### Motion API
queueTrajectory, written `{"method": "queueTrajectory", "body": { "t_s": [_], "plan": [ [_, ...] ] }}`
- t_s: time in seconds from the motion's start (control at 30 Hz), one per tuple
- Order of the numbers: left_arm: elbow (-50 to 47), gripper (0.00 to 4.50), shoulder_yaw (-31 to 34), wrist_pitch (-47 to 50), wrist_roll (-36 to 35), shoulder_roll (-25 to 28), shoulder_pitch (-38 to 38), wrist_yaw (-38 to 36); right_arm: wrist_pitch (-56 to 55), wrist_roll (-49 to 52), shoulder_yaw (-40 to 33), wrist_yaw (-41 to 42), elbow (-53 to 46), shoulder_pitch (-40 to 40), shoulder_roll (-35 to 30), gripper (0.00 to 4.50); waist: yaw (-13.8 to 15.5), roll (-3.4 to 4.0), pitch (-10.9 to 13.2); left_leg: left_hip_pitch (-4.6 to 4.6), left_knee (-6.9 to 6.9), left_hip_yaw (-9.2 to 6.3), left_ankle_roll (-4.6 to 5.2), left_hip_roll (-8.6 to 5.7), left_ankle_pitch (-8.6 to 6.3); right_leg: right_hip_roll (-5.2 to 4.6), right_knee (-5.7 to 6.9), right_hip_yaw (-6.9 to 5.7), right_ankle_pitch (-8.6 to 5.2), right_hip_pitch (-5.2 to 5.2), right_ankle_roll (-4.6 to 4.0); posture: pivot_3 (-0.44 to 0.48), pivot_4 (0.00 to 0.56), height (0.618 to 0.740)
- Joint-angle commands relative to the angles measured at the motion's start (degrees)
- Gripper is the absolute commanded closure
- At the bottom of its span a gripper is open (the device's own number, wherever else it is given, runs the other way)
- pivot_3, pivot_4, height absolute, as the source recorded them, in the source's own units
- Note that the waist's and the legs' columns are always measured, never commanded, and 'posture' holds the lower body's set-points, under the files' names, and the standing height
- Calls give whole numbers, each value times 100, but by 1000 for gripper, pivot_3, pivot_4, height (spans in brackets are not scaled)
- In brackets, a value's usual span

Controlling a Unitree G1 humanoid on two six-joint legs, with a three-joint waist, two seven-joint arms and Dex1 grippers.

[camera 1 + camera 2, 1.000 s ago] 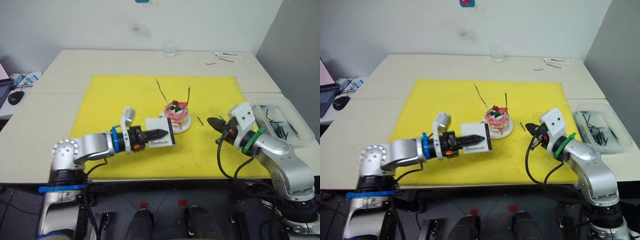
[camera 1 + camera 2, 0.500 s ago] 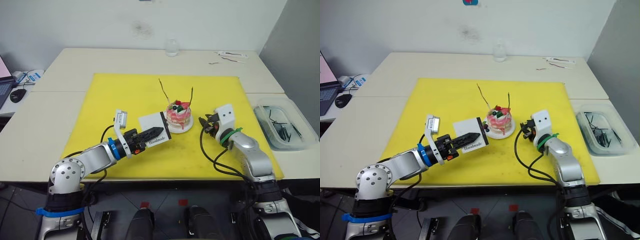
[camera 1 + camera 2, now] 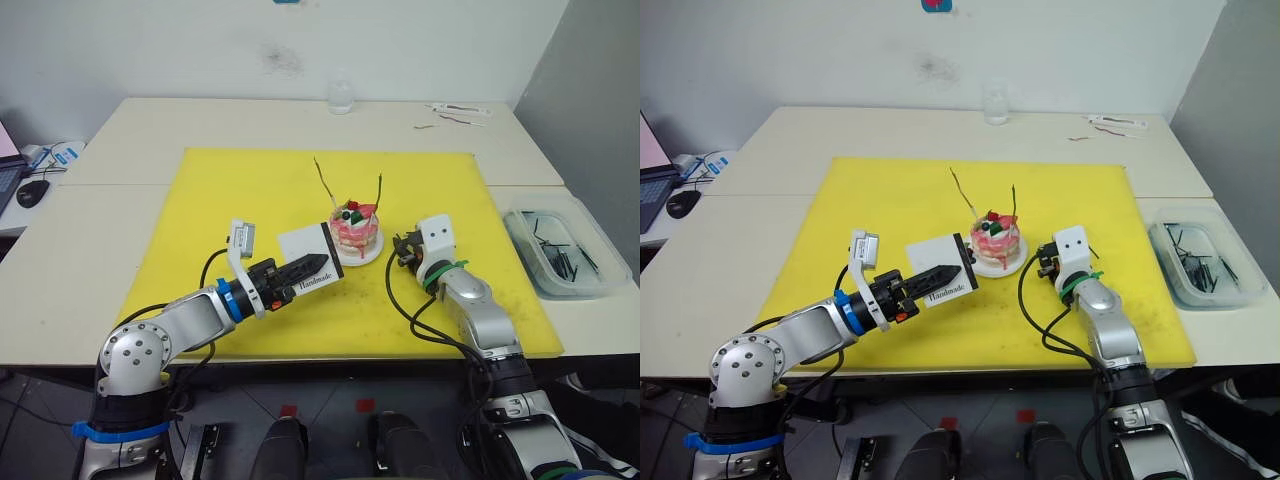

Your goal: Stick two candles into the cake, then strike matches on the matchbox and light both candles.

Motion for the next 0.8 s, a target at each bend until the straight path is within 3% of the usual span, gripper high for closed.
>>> {"method": "queueTrajectory", "body": {
  "t_s": [0.03,0.37,0.43,0.57,0.73,0.8],
  "plan": [
    [-219,4500,11,-68,74,69,35,-215,36,-110,65,-107,37,-93,65,2943,-1,0,0,0,0,0,0,0,0,1,0,0,0,0,0,0,150,740],
    [-143,4500,-59,-110,350,-51,3,-366,127,-73,156,-1,46,-102,143,2943,-9,0,0,2,-1,-1,0,4,0,5,0,1,0,0,-1,0,150,740],
    [-164,4500,-64,-101,361,-81,7,-373,127,-71,157,3,72,-96,144,3300,-9,0,0,2,-1,-2,0,5,0,7,0,1,0,0,-1,0,150,740],
    [-222,4500,-119,-120,458,-142,88,-408,186,-39,127,52,60,-10,92,4467,-8,0,0,3,-1,-3,0,5,0,7,1,0,0,0,-1,0,150,740],
    [-287,4500,-133,-127,446,-256,103,-389,213,-11,72,99,-28,51,22,4467,-5,0,-1,3,-1,-4,0,5,0,7,0,0,0,2,-1,0,150,740],
    [-284,4500,-206,-84,387,-334,53,-457,14,-31,118,463,-322,200,-332,4467,-3,0,-1,2,-1,-3,0,4,0,7,-1,1,0,2,-1,0,150,740]
  ]
}}
